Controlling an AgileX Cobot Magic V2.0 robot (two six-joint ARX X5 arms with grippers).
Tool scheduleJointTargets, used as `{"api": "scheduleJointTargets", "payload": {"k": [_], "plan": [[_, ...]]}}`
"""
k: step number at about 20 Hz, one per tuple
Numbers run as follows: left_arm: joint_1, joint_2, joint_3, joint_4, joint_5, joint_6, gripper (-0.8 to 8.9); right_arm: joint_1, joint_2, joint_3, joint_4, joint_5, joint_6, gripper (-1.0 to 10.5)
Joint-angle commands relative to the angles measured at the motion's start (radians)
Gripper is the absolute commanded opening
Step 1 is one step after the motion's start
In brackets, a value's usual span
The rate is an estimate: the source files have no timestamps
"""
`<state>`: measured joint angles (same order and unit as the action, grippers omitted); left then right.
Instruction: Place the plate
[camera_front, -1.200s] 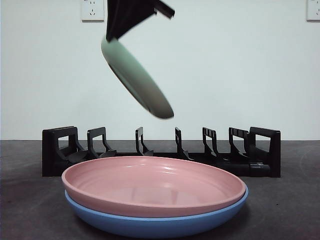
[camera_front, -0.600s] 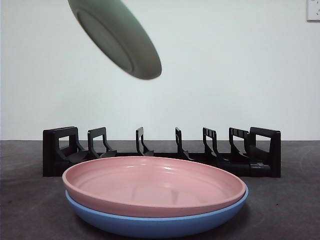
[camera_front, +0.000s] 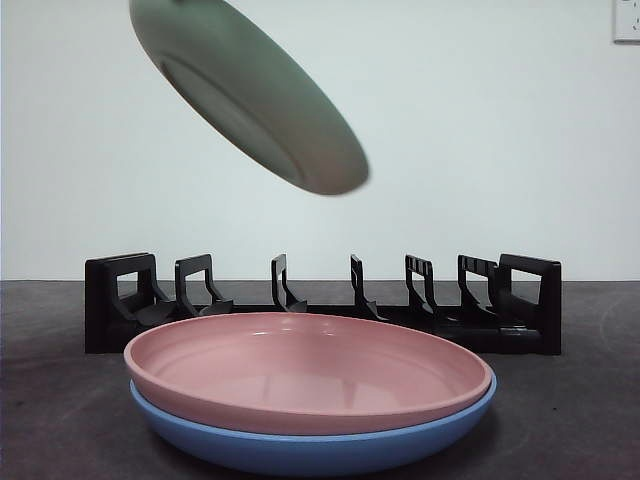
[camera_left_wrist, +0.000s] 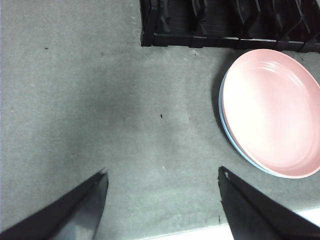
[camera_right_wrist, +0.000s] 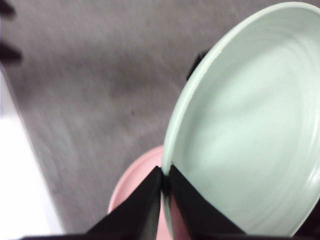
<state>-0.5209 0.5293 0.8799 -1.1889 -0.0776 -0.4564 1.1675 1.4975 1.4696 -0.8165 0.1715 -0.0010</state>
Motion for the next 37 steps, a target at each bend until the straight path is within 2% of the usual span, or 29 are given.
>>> {"api": "scheduleJointTargets", "payload": {"k": [1,5,9,14,19,24,26,28,29,31,34,37], "plan": [[-0.002,0.004,0.016,0.008,-0.005,0.003,3.44,0.075,-0.024,-0.101,0.040,0.095,-0.021,0.1],[-0.002,0.004,0.016,0.008,-0.005,0.004,3.44,0.181,-0.052,-0.271,0.060,0.205,-0.049,0.1],[-0.002,0.004,0.016,0.008,-0.005,0.003,3.44,0.227,-0.052,-0.384,0.061,0.211,-0.072,0.1],[-0.002,0.004,0.016,0.008,-0.005,0.003,3.44,0.220,-0.051,-0.475,0.116,0.156,-0.098,0.1],[-0.002,0.004,0.016,0.008,-0.005,0.003,3.44,0.215,-0.041,-0.482,0.174,0.113,-0.117,0.1],[-0.002,0.004,0.016,0.008,-0.005,0.003,3.44,0.209,-0.019,-0.482,0.158,0.042,-0.119,0.1],[-0.002,0.004,0.016,0.008,-0.005,0.003,3.44,0.209,-0.014,-0.482,0.158,0.037,-0.119,0.1],[-0.002,0.004,0.016,0.008,-0.006,0.003,3.44,0.209,-0.014,-0.482,0.158,0.032,-0.114,0.8],[-0.002,0.004,0.016,0.008,-0.005,0.003,3.44,0.209,-0.014,-0.481,0.158,0.027,-0.111,1.7],[-0.002,0.004,0.016,0.008,-0.005,0.003,3.44,0.210,-0.015,-0.479,0.158,0.026,-0.101,2.8],[-0.002,0.004,0.016,0.008,-0.005,0.003,3.44,0.213,-0.049,-0.456,0.143,0.040,-0.100,2.8],[-0.002,0.004,0.016,0.017,-0.005,0.005,3.44,0.169,-0.150,-0.456,0.115,0.124,-0.099,2.8]]}}
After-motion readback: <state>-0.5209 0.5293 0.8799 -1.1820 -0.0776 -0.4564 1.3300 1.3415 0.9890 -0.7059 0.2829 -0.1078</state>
